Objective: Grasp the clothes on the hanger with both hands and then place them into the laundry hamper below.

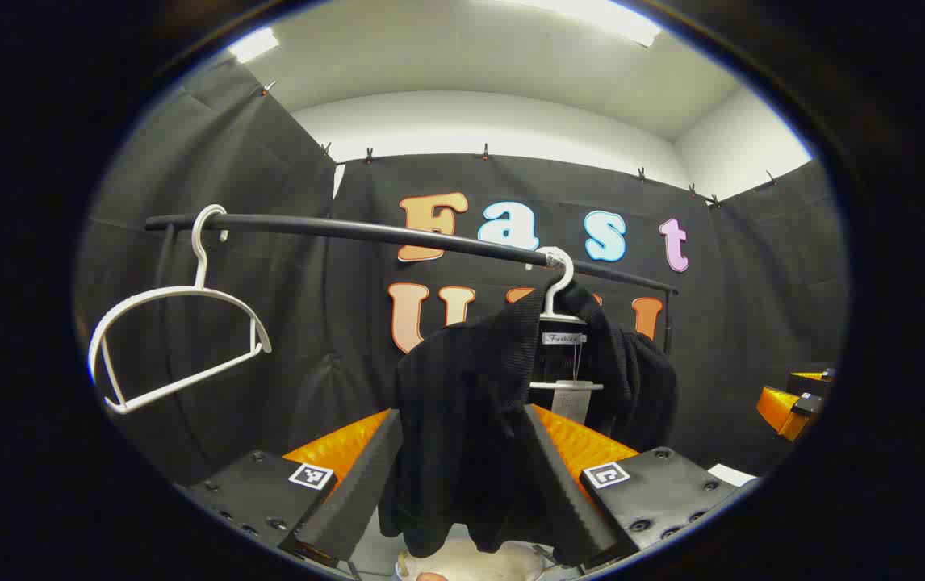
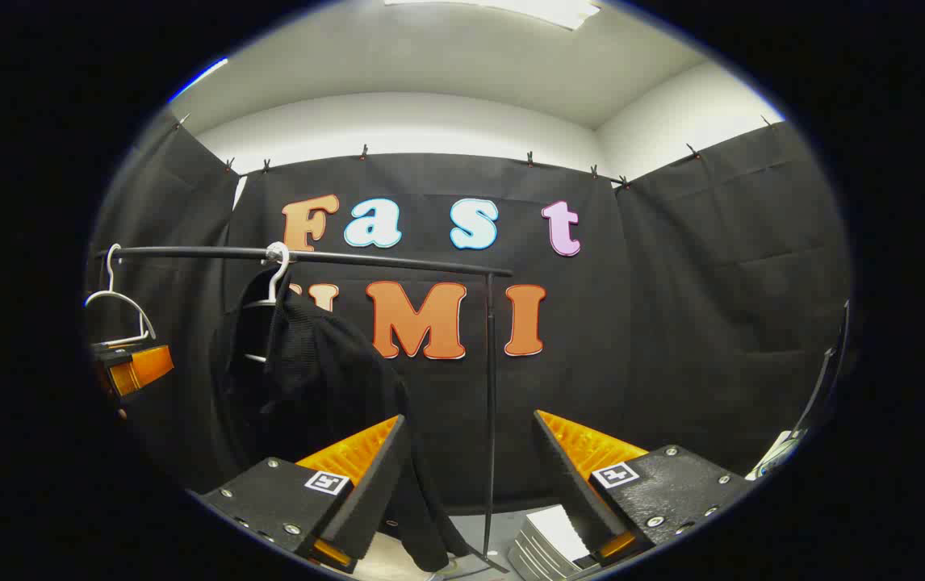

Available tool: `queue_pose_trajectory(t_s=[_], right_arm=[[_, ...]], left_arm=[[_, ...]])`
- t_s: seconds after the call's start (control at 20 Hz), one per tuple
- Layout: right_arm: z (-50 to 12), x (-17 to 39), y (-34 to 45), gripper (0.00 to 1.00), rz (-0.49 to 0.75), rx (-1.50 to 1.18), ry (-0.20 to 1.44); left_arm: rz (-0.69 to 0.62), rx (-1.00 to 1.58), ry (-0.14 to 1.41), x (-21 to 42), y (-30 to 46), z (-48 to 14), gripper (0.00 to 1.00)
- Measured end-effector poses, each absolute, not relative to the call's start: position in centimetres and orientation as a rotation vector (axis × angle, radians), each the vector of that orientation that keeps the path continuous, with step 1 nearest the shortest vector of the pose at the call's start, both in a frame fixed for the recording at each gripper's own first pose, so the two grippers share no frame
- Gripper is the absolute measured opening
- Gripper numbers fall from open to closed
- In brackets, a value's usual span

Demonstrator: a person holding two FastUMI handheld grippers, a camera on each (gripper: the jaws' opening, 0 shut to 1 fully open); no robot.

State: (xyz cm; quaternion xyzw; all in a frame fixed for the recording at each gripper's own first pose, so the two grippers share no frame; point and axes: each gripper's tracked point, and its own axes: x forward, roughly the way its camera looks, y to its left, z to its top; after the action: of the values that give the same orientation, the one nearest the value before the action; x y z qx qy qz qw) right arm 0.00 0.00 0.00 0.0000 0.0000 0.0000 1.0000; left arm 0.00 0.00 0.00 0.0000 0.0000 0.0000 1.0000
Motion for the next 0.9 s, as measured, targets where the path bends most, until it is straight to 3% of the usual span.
queue_pose_trajectory(t_s=[0.25,0.9], right_arm=[[0.2,-0.7,0.5,0.94,0.009,-0.004,-0.004],[-0.8,-1.5,0.3,0.94,-0.010,-0.014,0.018]], left_arm=[[0.010,0.019,-0.019,-0.5,0.2,0.6,0.96],[0.021,0.025,-0.015,-0.9,0.3,0.3,0.93]])
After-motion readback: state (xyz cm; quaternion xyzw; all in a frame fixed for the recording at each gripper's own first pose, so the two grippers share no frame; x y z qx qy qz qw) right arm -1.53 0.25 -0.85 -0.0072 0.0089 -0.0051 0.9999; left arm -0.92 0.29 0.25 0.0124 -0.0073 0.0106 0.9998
